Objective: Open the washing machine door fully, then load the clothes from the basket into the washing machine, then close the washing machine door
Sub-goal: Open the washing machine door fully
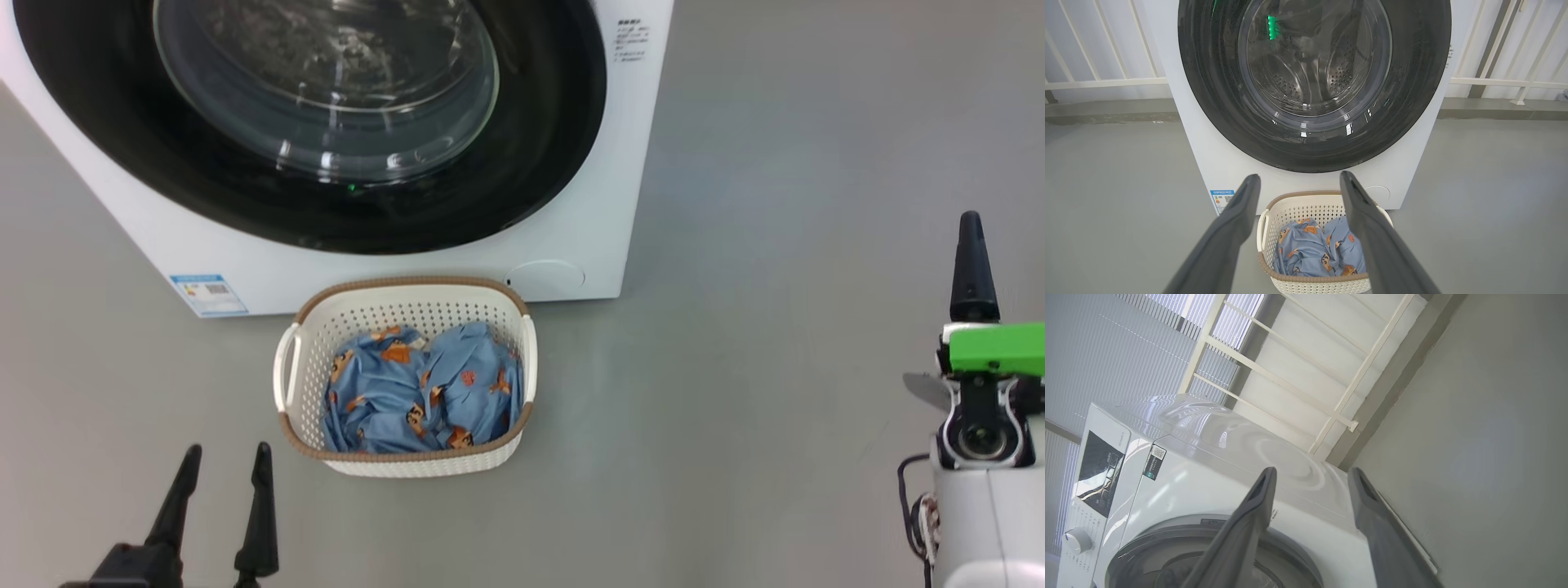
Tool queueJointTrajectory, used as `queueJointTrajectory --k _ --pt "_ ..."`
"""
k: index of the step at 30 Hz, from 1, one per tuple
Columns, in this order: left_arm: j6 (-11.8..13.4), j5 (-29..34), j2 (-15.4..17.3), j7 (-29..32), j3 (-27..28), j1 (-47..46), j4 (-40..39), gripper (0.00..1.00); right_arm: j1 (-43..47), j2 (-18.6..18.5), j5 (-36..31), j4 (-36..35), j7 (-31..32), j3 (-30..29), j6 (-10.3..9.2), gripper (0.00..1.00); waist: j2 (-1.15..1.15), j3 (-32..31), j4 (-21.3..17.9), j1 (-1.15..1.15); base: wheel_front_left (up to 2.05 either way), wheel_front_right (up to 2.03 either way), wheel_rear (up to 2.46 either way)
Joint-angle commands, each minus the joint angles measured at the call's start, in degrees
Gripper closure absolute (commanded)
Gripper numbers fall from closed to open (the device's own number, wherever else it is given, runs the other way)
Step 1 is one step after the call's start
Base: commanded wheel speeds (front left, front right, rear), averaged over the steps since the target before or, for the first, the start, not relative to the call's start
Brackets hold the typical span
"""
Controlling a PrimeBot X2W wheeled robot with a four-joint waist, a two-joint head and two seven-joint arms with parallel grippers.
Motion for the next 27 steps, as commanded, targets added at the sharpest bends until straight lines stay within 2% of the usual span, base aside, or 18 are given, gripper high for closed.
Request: queueJointTrajectory --k 1,10,16,22,27 --pt "-0.17 0.24 0.72 -0.54 1.53 -2.16 -1.45 0.0 -2.8 -0.31 0.79 -0.66 1.41 0.9 -0.06 1.0 0.0 1.22 0.91 0.0 0.0 0.0 0.0" --pt "-0.17 -0.28 0.7 -0.54 -0.05 -3.76 -1.41 0.0 -10.82 -2.38 6.68 4.57 15.24 -0.66 -0.06 1.0 0.0 4.19 2.7 0.0 0.0 0.0 0.0" --pt "-0.17 -0.63 0.69 -0.54 -1.51 -5.34 -1.34 0.0 -16.75 -4.84 6.37 6.96 24.3 -0.46 -0.06 1.0 0.0 6.56 3.86 0.0 0.0 0.0 0.0" --pt "-0.08 -1.49 0.69 -0.54 -3.52 -7.21 -1.64 0.0 -24.68 -5.26 6.84 11.2 33.23 -2.4 -0.06 1.0 0.0 9.35 5.3 0.0 0.0 0.0 0.0" --pt "0.2 -2.42 0.69 -0.54 -5.35 -8.91 -1.89 0.0 -30.83 -4.92 6.27 14.03 37.29 -4.69 -0.06 1.0 0.0 11.75 6.9 0.0 0.0 0.0 0.0"
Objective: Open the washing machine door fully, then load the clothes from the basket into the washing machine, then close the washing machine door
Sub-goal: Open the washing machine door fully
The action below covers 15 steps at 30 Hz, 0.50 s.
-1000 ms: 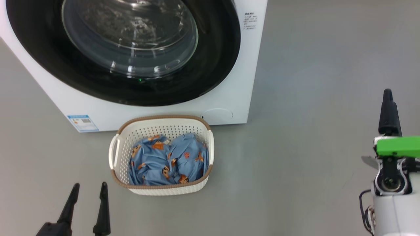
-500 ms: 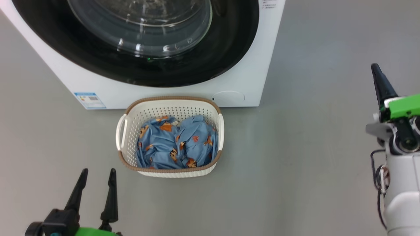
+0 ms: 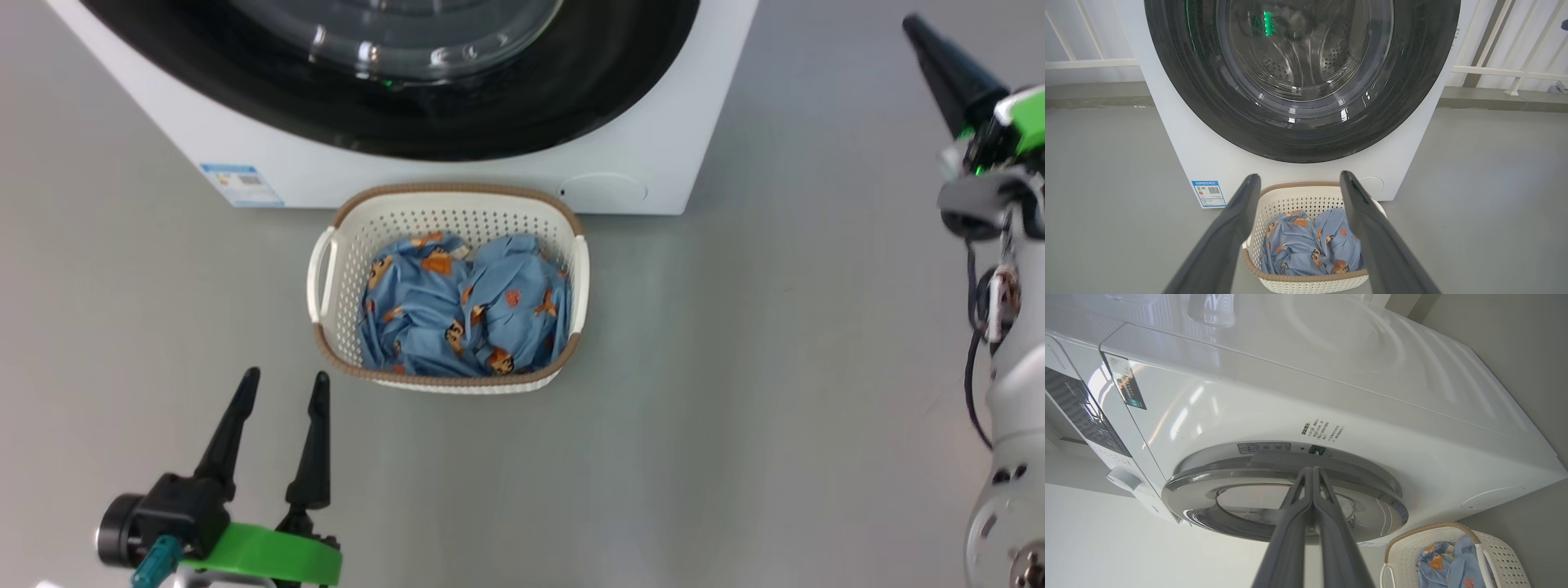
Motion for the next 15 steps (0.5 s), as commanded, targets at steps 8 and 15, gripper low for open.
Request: queueJointTrajectory --k 8,15 --pt "0.32 -1.26 0.76 -0.54 -0.94 -3.83 -1.65 0.0 -11.11 0.28 -2.85 3.78 2.25 -3.4 -0.05 1.0 0.0 5.02 3.66 0.0 0.0 0.0 0.0" --pt "0.68 -2.29 0.75 -0.54 -3.5 -6.25 -2.24 0.0 -19.81 0.04 -8.32 9.33 2.77 -5.27 -0.05 1.0 0.0 8.57 5.7 0.0 0.0 0.0 0.0"
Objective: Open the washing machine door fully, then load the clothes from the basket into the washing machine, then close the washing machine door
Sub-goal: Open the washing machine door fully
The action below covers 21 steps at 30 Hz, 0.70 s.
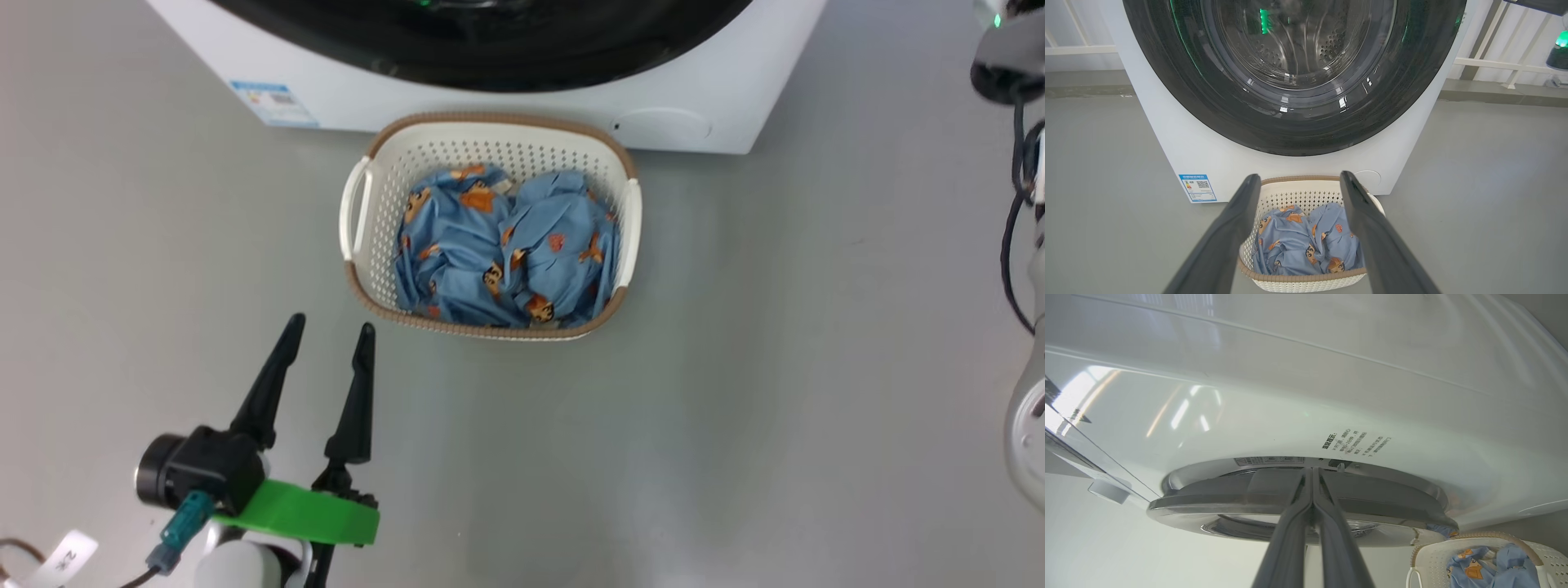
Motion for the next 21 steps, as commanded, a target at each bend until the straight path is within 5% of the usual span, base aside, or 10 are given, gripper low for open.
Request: queueJointTrajectory --k 1,21 --pt "0.69 -0.68 0.92 -0.52 1.06 -1.68 -1.65 0.0 -3.3 0.78 -1.34 -0.43 0.65 0.01 -0.05 1.0 0.0 2.31 1.83 0.0 0.0 0.0 0.0" --pt "1.75 -3.69 0.92 -0.52 -2.97 -5.92 -3.06 0.0 -13.56 1.79 -11.33 6.12 -1.27 -5.64 -0.05 1.0 0.0 8.6 5.58 0.0 0.0 0.0 0.0"
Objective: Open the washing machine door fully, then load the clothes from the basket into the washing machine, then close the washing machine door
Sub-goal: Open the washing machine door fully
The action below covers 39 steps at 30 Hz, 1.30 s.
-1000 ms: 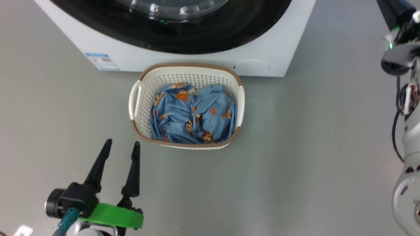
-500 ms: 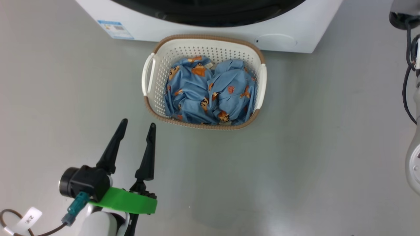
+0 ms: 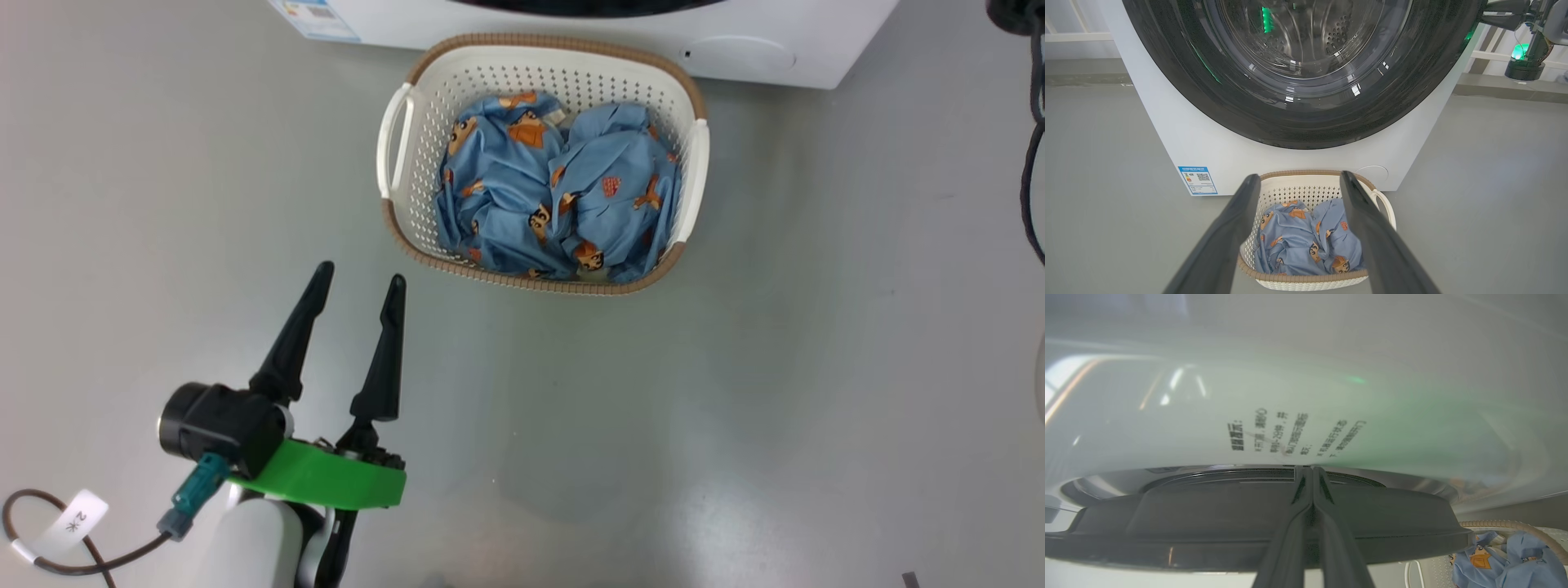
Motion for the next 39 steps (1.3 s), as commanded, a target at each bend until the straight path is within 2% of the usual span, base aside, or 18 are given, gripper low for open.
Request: queueJointTrajectory --k 1,8,14,20,26,39 --pt "0.6 -0.86 1.1 -0.52 1.49 -0.96 -1.75 0.0 -3.32 1.07 -1.09 -1.06 -0.1 -0.26 -0.05 1.0 0.0 1.32 0.71 0.0 0.0 0.0 0.0" --pt "1.0 -1.69 1.1 -0.52 0.72 -2.46 -2.1 0.0 -5.05 1.1 -4.06 -0.46 0.2 -1.43 -0.05 1.0 0.0 3.1 1.68 0.0 0.0 0.0 0.0" --pt "1.36 -2.17 1.1 -0.52 0.4 -3.08 -2.29 0.0 -4.93 1.97 -5.1 -0.44 3.57 -1.44 -0.05 1.0 0.0 3.38 1.81 0.0 0.0 0.0 0.0" --pt "1.56 -2.19 1.1 -0.52 0.64 -2.96 -2.34 0.0 -2.33 2.59 -5.54 -2.86 10.58 -0.05 -0.05 1.0 0.0 2.84 1.49 0.0 0.0 0.0 0.0" --pt "1.45 -1.63 1.1 -0.52 1.38 -2.85 -2.69 0.0 2.52 3.95 -3.9 -9.47 18.89 1.43 -0.05 1.0 0.0 1.93 1.05 0.0 0.0 0.0 0.0" --pt "1.04 -0.54 1.1 -0.52 2.31 -1.57 -2.88 0.0 13.22 6.16 5.34 -18.84 38.31 -0.54 -0.05 1.0 0.0 -1.14 -0.07 0.0 0.0 0.0 0.0"
